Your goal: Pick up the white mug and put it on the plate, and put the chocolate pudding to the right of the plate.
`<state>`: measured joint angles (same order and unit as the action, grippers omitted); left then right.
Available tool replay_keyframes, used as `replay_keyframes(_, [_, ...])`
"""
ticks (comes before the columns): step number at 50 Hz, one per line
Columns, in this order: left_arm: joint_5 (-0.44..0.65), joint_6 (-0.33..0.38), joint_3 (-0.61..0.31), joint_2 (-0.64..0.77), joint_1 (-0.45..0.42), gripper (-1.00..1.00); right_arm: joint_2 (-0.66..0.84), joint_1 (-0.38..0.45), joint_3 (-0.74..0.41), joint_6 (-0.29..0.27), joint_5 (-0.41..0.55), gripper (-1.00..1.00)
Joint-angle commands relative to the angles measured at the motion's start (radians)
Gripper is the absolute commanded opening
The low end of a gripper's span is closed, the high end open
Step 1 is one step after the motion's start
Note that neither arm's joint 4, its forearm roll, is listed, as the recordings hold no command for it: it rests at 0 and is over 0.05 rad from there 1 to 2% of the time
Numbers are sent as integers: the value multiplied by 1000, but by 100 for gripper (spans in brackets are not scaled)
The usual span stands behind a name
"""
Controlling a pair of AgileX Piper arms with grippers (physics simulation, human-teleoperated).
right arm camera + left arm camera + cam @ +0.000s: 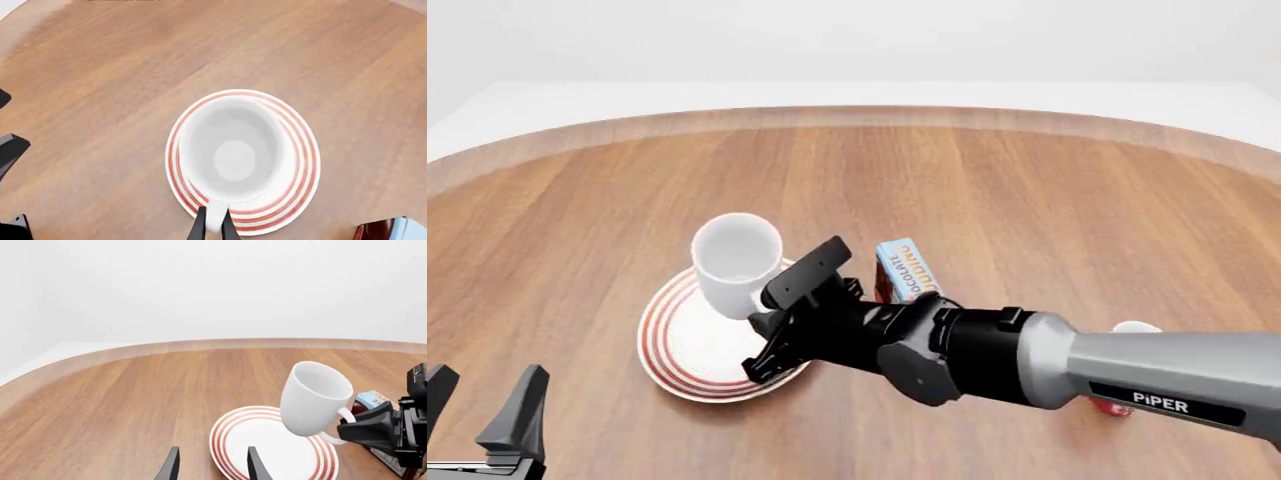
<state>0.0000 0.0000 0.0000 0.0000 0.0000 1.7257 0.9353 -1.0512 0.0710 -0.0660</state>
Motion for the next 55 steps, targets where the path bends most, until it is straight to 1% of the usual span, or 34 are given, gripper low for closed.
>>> replay_keyframes(1, [0, 0, 0, 0, 0, 100, 35, -5, -26, 27, -14, -100])
replay_keyframes(5, [0, 0, 0, 0, 0, 100, 49, -5, -38, 32, -16, -100])
replay_keyframes(7, [0, 0, 0, 0, 0, 100, 55, -2, -41, 45, -18, -100])
replay_keyframes(14, [0, 0, 0, 0, 0, 100, 68, 8, -51, 53, -17, -100])
replay_keyframes(26, [0, 0, 0, 0, 0, 100, 86, 11, -56, 62, -14, -100])
replay_keyframes(43, [0, 0, 0, 0, 0, 100, 115, -12, -67, 65, -20, -100])
replay_keyframes(55, [0, 0, 0, 0, 0, 100, 150, 0, -75, 85, -26, -100])
